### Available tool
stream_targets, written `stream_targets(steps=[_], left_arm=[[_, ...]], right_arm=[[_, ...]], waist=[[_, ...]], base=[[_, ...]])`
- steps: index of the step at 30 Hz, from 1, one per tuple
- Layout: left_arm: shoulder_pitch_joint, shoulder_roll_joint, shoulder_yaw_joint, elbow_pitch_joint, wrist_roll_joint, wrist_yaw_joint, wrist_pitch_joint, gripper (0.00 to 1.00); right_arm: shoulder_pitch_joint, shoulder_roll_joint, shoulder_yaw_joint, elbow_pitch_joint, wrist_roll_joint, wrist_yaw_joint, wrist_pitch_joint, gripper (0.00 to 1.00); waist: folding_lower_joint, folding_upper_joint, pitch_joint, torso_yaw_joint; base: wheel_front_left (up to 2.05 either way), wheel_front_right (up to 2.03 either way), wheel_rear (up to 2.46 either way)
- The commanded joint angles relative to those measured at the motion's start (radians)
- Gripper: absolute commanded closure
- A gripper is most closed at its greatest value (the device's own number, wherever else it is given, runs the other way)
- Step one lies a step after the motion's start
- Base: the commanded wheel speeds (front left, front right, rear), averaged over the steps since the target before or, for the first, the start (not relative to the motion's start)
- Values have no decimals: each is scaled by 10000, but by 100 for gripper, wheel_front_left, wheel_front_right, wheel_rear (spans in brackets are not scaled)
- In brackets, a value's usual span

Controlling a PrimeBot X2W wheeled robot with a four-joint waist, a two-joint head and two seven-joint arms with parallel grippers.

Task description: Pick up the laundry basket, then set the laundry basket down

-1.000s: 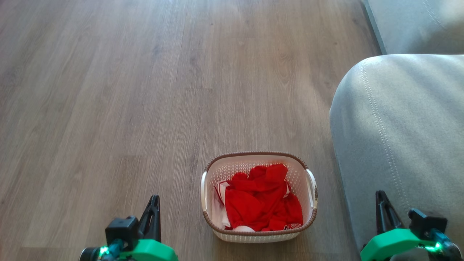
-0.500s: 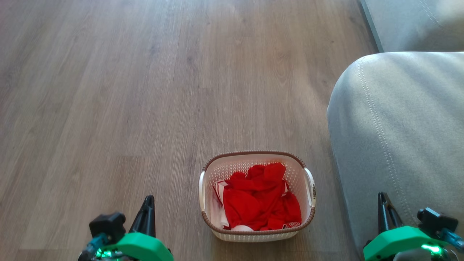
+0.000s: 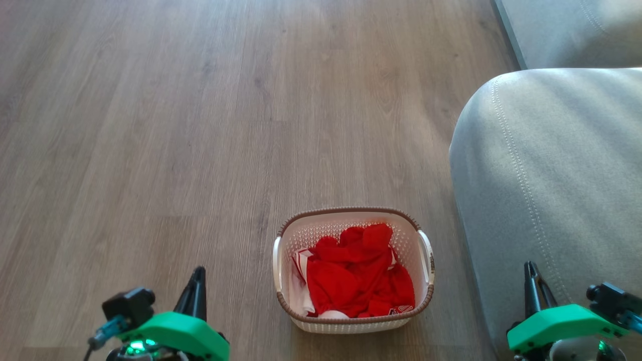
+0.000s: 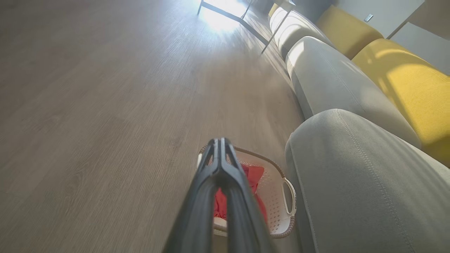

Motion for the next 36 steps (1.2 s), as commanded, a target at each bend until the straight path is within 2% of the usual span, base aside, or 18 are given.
stream_targets(steps=[1,36], left_arm=[[-545,16,316,-275,-272,-68,27,100],[-1120,-98,1472,208,-4164,-894,734,100]], right_arm=[[-483,-149,-27,-258,296,-18,107,100],[-1025,-204,-223,-73,4238,-34,1009,100]], waist=[[0,-1,4,-9],[0,-1,94,-264]], base=[[0,0,0],[0,0,0]])
